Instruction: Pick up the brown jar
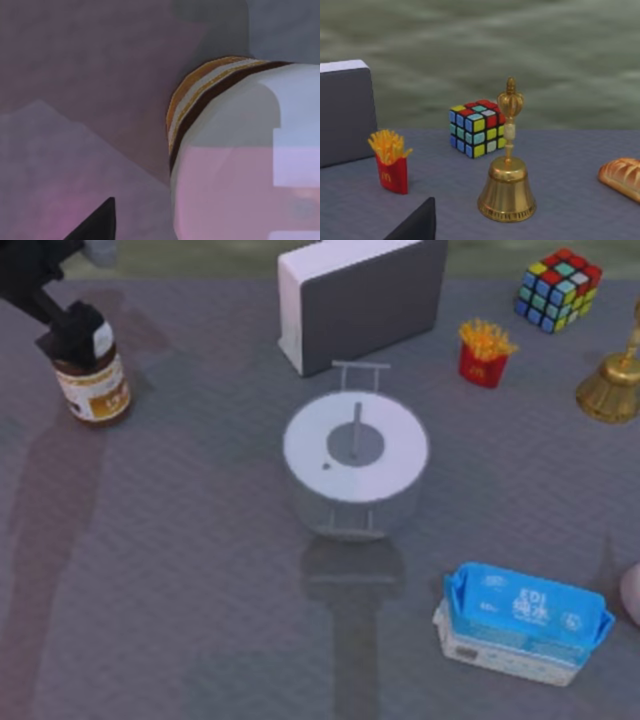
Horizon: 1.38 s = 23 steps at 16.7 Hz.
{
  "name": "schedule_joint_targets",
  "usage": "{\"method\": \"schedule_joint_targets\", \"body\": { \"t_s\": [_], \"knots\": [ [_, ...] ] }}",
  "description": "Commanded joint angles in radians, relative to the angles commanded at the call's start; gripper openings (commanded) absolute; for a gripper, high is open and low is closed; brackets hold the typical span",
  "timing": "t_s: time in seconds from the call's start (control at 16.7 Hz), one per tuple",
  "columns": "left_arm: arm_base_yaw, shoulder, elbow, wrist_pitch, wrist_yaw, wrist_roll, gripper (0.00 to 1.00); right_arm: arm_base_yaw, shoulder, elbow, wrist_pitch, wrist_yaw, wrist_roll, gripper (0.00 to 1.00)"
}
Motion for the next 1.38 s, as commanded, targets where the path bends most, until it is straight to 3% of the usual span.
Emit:
{"method": "schedule_joint_targets", "body": {
  "t_s": [0.6, 0.9, 1.38],
  "knots": [
    [-0.014, -0.037, -0.258, 0.223, -0.002, -0.014, 1.00, 0.000, 0.000, 0.000, 0.000, 0.000, 0.000, 1.00],
    [-0.014, -0.038, -0.271, 0.235, -0.002, -0.015, 1.00, 0.000, 0.000, 0.000, 0.000, 0.000, 0.000, 1.00],
    [-0.014, -0.038, -0.271, 0.235, -0.002, -0.015, 0.40, 0.000, 0.000, 0.000, 0.000, 0.000, 0.000, 1.00]
  ]
}}
